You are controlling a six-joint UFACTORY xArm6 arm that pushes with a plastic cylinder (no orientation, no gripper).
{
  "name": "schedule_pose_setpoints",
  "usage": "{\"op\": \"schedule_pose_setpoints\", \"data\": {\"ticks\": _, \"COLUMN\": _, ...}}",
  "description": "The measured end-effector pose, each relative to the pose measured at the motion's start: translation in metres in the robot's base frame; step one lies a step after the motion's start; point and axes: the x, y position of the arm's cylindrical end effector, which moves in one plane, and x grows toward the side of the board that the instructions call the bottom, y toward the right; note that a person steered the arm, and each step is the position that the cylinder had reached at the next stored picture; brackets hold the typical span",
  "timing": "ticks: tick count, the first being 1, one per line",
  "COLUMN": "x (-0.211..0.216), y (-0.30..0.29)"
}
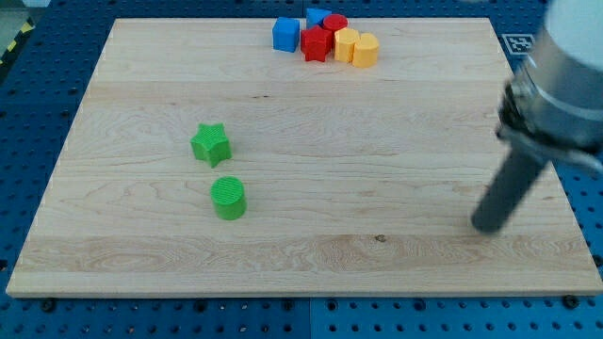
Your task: Point at green circle
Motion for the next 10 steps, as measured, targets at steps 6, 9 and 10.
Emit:
{"op": "schedule_pose_setpoints", "data": {"ticks": 6, "x": 0.025, "y": -0.077}}
{"op": "schedule_pose_setpoints", "data": {"ticks": 9, "x": 0.032, "y": -0.18}}
{"op": "schedule_pose_setpoints", "data": {"ticks": 10, "x": 0.032, "y": -0.213}}
